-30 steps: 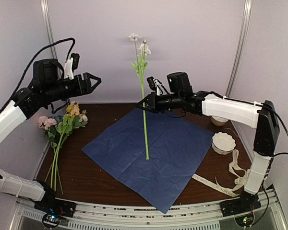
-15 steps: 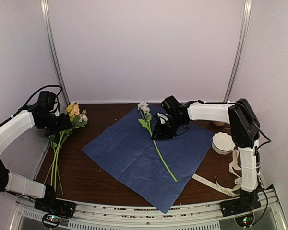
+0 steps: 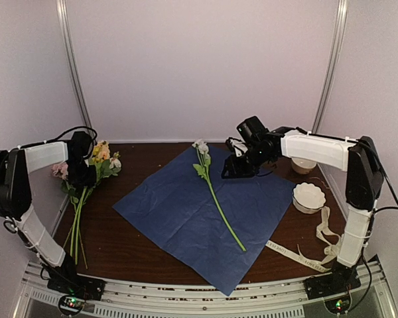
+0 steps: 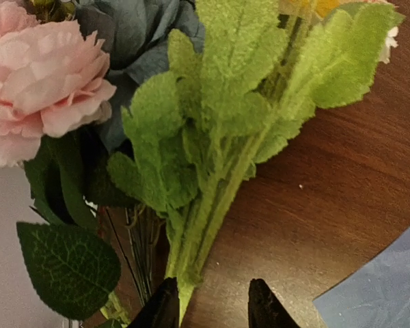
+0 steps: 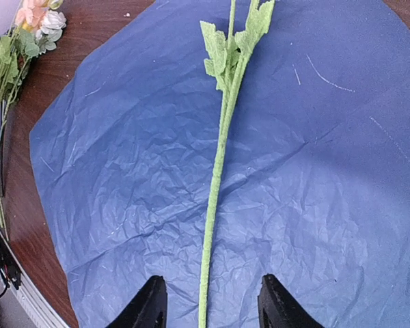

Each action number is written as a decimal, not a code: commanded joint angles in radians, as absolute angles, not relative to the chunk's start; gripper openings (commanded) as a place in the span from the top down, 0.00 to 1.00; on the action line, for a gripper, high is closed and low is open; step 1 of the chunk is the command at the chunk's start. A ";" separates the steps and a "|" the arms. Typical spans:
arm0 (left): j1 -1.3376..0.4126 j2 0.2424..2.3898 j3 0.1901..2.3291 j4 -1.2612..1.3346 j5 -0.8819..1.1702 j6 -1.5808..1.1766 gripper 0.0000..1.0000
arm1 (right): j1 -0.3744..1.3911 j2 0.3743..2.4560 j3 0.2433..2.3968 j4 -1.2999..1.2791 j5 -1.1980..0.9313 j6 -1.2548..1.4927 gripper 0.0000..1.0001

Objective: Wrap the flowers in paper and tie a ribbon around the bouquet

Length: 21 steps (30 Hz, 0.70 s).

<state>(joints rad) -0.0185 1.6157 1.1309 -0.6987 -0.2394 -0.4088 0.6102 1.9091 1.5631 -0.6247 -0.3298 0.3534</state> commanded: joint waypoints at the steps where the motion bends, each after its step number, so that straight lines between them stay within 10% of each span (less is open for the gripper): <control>1: -0.012 1.685 1.202 -0.715 -0.363 -0.369 0.64 | 0.613 1.881 1.510 -0.635 -0.303 0.321 0.53; 9: -0.011 1.728 1.214 -0.689 -0.398 -0.331 0.75 | 0.614 1.867 1.506 -0.643 -0.312 0.303 0.53; 14: -0.012 1.687 1.207 -0.666 -0.398 -0.322 1.00 | 0.614 1.859 1.525 -0.672 -0.291 0.285 0.53; 21: -0.011 1.500 1.177 -0.629 -0.372 -0.313 1.00 | 0.616 1.849 1.541 -0.699 -0.269 0.270 0.53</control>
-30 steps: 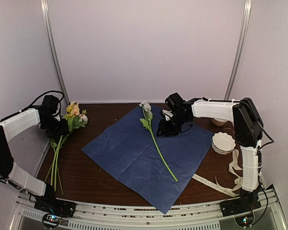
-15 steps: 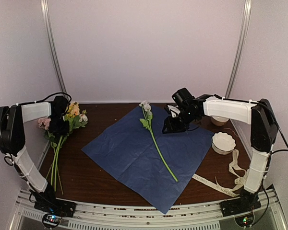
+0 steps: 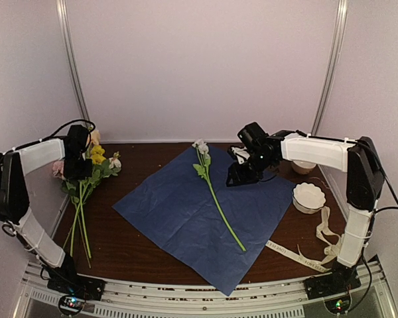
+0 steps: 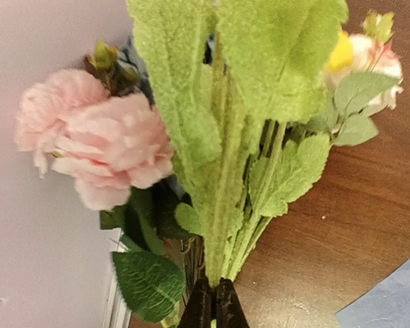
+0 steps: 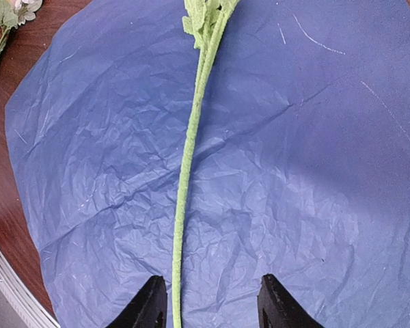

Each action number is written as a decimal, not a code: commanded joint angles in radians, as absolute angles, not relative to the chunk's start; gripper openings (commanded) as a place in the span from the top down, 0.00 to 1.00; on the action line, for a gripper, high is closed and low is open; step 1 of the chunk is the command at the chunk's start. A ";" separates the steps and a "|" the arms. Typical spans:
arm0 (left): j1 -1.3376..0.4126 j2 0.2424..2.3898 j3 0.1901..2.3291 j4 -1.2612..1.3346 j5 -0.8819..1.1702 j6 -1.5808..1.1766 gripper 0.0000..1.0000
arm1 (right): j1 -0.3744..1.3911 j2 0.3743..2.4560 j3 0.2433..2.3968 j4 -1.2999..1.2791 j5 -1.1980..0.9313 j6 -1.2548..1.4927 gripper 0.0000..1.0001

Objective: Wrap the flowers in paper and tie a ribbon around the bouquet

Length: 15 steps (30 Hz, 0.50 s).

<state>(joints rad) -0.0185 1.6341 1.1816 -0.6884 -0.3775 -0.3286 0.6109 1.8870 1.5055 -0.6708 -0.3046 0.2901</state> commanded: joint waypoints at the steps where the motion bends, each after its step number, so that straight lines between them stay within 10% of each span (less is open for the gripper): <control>1: -0.012 1.470 1.177 -0.628 -0.367 -0.313 1.00 | 0.615 1.845 1.542 -0.703 -0.267 0.269 0.53; 15: -0.389 1.064 1.166 -0.208 0.140 -0.373 1.00 | 0.790 1.724 1.576 -0.394 -0.688 0.154 0.52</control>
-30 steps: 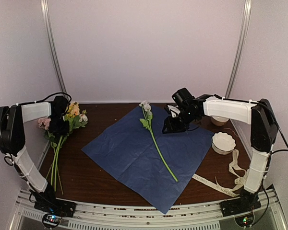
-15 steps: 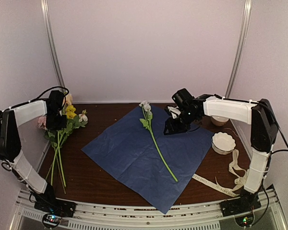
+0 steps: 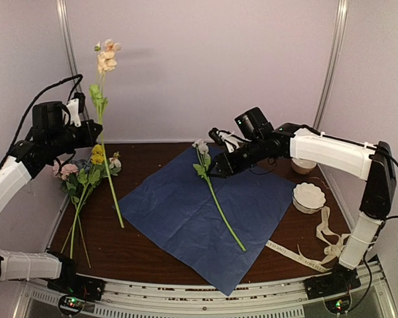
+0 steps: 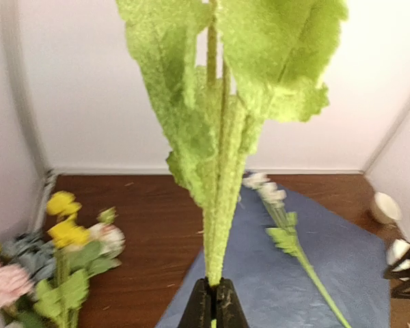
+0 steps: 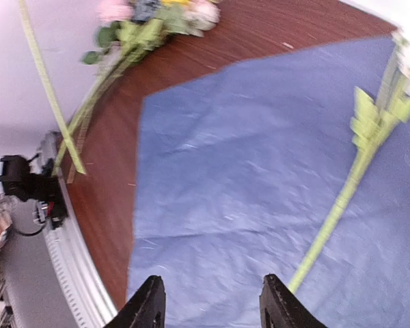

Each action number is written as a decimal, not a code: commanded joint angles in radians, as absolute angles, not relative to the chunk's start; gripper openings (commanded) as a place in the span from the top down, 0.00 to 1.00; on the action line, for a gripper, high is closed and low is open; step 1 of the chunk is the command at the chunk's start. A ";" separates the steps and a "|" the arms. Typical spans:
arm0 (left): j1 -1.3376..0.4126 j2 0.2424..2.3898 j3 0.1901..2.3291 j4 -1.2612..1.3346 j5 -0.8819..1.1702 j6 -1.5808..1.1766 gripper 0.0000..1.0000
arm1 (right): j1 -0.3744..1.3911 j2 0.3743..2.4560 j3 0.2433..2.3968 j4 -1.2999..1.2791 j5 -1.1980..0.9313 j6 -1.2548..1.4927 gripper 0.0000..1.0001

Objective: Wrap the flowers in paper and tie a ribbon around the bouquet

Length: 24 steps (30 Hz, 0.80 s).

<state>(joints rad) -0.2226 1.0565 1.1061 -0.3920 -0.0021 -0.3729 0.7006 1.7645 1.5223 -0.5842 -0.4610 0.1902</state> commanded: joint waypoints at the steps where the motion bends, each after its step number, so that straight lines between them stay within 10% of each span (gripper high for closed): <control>1: -0.443 1.075 1.180 -0.176 0.160 -0.384 1.00 | 0.817 1.726 1.589 -0.356 -0.713 0.164 0.50; 10: -0.702 1.223 1.210 0.201 0.310 -0.517 1.00 | 0.930 1.792 1.654 -0.044 -0.685 0.384 0.36; 18: -0.730 1.256 1.220 0.220 0.326 -0.532 1.00 | 0.929 1.709 1.533 0.008 -0.440 0.427 0.85; 24: -0.731 1.227 1.229 0.141 0.266 -0.481 1.00 | 0.926 1.641 1.497 -0.019 -0.428 0.370 0.75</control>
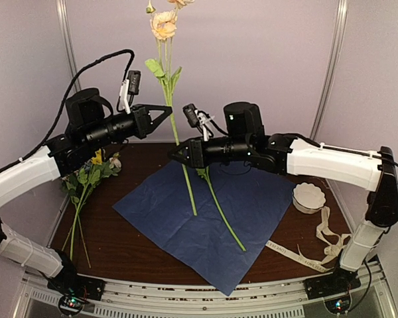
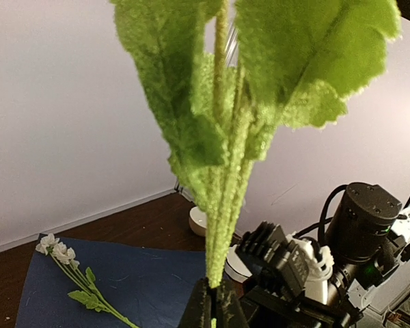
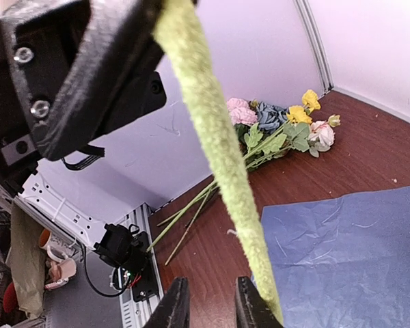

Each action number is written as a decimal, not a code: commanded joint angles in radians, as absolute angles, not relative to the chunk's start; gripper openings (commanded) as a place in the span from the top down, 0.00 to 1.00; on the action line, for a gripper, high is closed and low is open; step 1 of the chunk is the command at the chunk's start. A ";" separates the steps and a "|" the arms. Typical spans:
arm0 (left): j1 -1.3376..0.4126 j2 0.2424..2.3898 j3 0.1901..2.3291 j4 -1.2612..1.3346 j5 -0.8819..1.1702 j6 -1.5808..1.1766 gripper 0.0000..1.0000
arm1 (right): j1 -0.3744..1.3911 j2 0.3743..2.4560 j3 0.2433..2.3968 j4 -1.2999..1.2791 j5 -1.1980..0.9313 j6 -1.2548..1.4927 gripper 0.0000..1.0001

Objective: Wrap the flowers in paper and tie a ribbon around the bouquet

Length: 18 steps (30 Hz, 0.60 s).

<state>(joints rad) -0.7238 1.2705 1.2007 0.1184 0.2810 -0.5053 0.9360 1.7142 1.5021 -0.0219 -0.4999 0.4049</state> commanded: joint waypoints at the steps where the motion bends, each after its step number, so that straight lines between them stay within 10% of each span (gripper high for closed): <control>1: -0.730 1.225 1.232 0.132 0.261 -0.475 1.00 | 0.924 1.625 1.488 -0.018 -0.425 0.363 0.73; 18: -0.732 1.246 1.260 0.142 0.289 -0.487 1.00 | 0.933 1.671 1.576 -0.047 -0.426 0.346 0.39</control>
<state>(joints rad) -0.7269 1.2388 1.2343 0.0746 0.2653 -0.4660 0.9241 1.6463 1.5303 -0.0433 -0.3962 0.3382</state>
